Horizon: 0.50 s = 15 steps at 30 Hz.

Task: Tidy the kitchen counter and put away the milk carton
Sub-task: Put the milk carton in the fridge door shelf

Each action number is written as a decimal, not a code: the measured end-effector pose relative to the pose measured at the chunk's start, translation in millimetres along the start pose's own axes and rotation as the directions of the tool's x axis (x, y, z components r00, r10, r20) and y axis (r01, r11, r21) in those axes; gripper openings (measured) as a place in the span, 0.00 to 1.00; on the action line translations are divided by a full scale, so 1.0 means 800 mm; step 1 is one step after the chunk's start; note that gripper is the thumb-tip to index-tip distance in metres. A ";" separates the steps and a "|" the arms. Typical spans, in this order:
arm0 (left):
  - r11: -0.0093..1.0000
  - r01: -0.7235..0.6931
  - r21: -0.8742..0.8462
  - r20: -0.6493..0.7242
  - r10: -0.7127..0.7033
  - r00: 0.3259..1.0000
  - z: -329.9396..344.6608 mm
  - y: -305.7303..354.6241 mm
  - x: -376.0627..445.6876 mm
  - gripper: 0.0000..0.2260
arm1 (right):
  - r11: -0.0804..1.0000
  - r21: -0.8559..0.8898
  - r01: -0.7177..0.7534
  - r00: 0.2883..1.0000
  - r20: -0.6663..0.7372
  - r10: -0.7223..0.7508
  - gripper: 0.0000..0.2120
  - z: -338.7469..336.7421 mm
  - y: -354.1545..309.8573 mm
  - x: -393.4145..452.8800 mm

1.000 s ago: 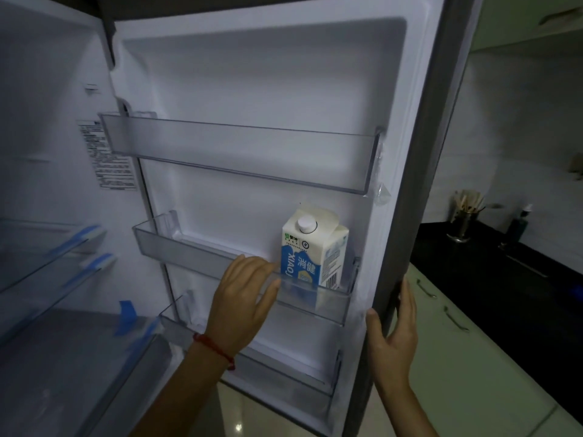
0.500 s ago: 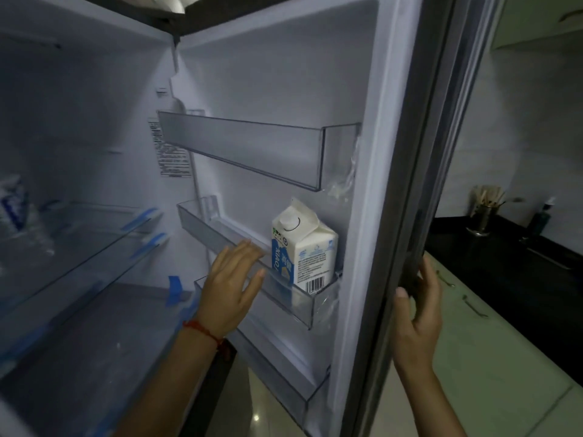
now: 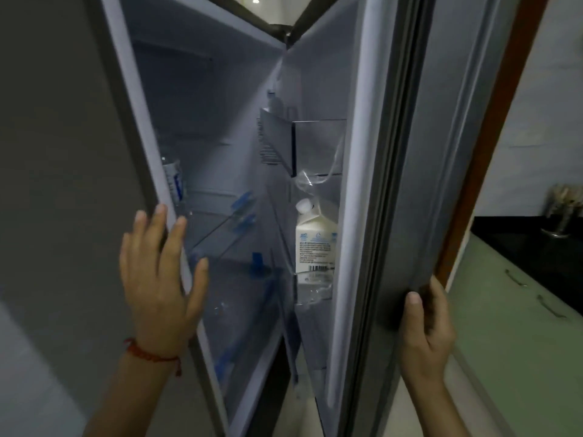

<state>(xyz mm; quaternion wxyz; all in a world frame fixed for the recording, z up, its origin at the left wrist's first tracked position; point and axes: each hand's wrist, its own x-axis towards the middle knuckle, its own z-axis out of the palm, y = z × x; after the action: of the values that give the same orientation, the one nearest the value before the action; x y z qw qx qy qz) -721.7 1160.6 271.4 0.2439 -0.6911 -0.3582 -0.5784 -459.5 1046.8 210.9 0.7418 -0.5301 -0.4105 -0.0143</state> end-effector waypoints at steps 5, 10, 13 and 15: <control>0.984 0.174 -0.037 0.115 -0.169 0.979 -0.008 -0.066 -0.007 0.25 | 0.998 -0.018 0.067 0.992 0.112 -0.064 0.18 0.060 -0.029 -0.046; 0.971 0.227 -0.069 0.194 -0.210 0.958 0.003 -0.093 -0.012 0.26 | 0.990 -0.027 0.137 0.975 0.178 -0.130 0.21 0.110 -0.038 -0.070; 0.965 0.235 -0.118 0.187 -0.211 0.959 0.006 -0.095 -0.013 0.25 | 0.983 -0.007 0.186 0.957 0.228 -0.179 0.25 0.136 -0.034 -0.079; 0.958 0.242 -0.151 0.186 -0.213 0.959 0.008 -0.096 -0.014 0.24 | 0.969 -0.007 0.248 0.928 0.287 -0.236 0.27 0.157 -0.032 -0.085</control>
<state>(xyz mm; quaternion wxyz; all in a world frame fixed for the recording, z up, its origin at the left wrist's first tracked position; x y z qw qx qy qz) -778.3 1210.6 253.3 0.0838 -0.7099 -0.4035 -0.5712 -590.7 1107.8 200.9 0.6561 -0.4880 -0.5744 -0.0385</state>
